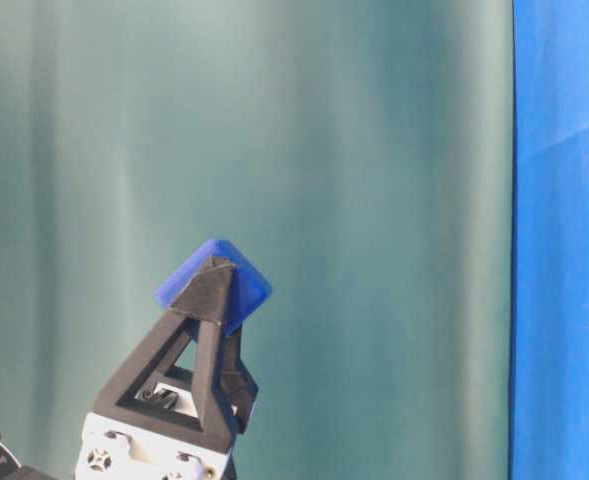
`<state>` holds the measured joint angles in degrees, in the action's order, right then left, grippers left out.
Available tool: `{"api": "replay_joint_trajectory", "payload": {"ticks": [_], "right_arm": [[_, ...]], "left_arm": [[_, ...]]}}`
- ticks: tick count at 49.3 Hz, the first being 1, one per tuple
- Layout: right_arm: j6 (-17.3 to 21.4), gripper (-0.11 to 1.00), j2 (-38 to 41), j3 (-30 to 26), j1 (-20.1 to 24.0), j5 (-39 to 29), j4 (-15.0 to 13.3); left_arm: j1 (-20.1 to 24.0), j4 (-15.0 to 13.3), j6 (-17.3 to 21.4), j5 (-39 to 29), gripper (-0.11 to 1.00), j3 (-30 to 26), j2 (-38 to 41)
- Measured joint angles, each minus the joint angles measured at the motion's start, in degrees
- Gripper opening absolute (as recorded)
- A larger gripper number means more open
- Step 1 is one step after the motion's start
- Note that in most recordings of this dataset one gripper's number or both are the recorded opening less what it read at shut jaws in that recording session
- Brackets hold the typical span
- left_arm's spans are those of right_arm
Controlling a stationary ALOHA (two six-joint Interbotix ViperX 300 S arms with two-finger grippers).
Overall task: Handover the blue block to the right arm after grasping it with the left arm, then place it in the designated position.
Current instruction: 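Hold the cube with the left gripper while the right gripper opens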
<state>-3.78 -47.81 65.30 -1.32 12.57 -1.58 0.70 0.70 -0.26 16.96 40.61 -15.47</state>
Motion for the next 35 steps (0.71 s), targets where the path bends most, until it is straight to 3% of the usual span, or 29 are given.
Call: {"api": "replay_joint_trajectory", "payload": {"ticks": [7, 14, 25, 35], "right_arm": [[-4.57, 0.96, -0.18, -1.58, -0.09, -3.43, -3.96], [-11.78, 0.95, -0.35, -3.43, -0.09, -5.89, -8.09], [-25.66, 0.95, -0.44, -4.22, -0.09, -5.89, -19.34], [-34.54, 0.95, -0.44, -4.13, -0.09, -5.01, -27.16]], "left_arm": [[0.0, 0.0, 0.0, 0.0, 0.48, 0.0, 0.0], [0.0, 0.09, 0.0, 0.26, 0.48, 0.0, 0.0], [0.0, 0.09, 0.0, 0.53, 0.48, 0.0, 0.0], [0.0, 0.09, 0.0, 0.7, 0.48, 0.0, 0.0]]}}
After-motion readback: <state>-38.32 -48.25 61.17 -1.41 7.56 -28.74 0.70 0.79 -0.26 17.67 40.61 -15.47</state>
